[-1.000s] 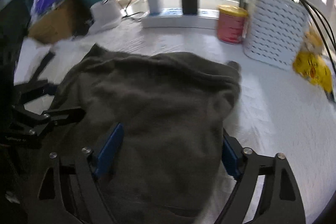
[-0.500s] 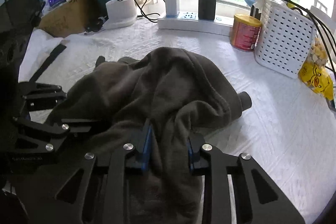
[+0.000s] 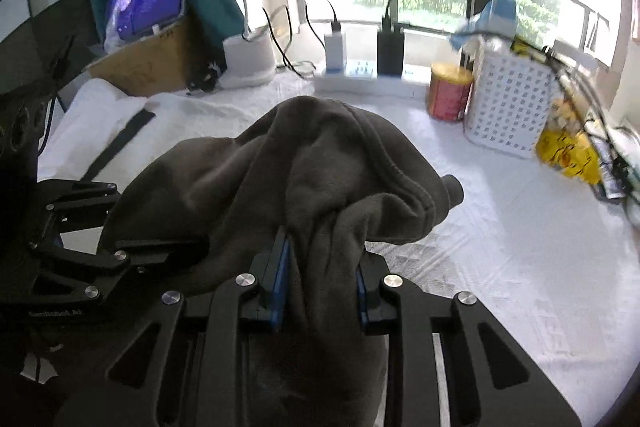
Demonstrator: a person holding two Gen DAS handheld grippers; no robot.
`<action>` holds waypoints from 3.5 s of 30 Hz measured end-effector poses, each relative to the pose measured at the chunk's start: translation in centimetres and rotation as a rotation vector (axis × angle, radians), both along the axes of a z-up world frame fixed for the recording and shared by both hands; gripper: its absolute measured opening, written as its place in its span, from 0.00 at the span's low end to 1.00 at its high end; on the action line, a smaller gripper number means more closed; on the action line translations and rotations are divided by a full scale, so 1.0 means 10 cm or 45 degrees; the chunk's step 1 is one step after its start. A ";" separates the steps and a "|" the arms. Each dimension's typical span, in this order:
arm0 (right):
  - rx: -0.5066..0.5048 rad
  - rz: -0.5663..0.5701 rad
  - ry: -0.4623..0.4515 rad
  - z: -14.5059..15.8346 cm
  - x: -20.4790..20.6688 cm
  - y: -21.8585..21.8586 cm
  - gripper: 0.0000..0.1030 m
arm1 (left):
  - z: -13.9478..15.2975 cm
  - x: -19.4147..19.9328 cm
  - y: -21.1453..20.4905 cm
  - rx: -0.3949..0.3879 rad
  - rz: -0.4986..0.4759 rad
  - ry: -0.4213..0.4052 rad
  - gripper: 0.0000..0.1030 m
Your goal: Fold small clothes
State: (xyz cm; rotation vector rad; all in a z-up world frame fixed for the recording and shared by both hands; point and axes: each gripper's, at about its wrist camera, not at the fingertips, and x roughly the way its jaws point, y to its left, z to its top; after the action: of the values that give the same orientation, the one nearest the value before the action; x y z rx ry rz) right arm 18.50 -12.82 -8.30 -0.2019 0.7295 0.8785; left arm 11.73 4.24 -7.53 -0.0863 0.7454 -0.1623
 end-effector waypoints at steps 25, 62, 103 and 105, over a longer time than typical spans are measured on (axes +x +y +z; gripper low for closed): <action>0.180 -0.007 -0.389 1.11 -1.15 -0.25 0.25 | 0.89 -1.09 -0.14 0.075 0.032 -0.423 0.28; 0.444 0.412 -0.638 1.76 -2.30 0.66 0.25 | 1.47 -2.38 0.69 0.281 0.337 -0.646 0.28; 0.202 0.269 -0.100 0.31 -0.68 1.81 0.25 | 0.13 -0.86 1.83 0.040 0.299 -0.033 0.28; 0.188 0.259 -0.057 0.18 -0.57 1.89 0.25 | 0.05 -0.77 1.88 0.037 0.302 0.002 0.28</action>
State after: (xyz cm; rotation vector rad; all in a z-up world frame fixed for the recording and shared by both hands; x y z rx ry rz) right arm 12.80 6.06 -6.45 -0.1652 0.6064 1.1142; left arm 3.99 23.08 -7.07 -0.1466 0.7328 0.0746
